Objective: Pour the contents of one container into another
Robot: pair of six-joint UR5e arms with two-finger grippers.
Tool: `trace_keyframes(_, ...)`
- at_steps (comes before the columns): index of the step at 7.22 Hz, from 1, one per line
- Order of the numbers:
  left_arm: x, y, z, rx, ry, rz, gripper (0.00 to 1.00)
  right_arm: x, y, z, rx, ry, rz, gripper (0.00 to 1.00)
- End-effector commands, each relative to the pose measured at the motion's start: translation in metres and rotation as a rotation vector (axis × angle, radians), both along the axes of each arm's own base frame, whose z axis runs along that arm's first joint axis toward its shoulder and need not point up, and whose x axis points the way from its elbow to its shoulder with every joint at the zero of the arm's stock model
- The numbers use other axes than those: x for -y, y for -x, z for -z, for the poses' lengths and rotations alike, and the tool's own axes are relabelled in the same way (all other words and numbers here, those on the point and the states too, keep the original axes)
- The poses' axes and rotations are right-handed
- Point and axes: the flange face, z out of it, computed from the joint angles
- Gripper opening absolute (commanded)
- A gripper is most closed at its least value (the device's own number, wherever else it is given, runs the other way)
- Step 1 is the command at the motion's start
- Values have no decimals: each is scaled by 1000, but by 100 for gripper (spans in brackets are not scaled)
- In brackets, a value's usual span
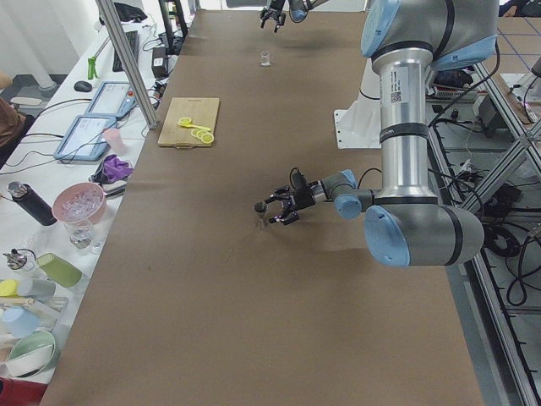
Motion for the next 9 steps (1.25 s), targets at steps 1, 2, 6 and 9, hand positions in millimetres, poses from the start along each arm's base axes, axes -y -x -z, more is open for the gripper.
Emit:
trace_keyframes(1,1,0,-8,11,-5,7,95,0,1,-1,10,-11,19,100)
trace_keyframes(2,1,-1,-11,15,-4,7,95,0,1,0,9,-14,19,100)
trace_keyframes(6,4,-10,-20,29,-11,16,92,10,4,10,20,-120,23,100)
trace_keyframes(9,8,-9,-10,40,-112,62,91,1,4,18,61,-119,72,100)
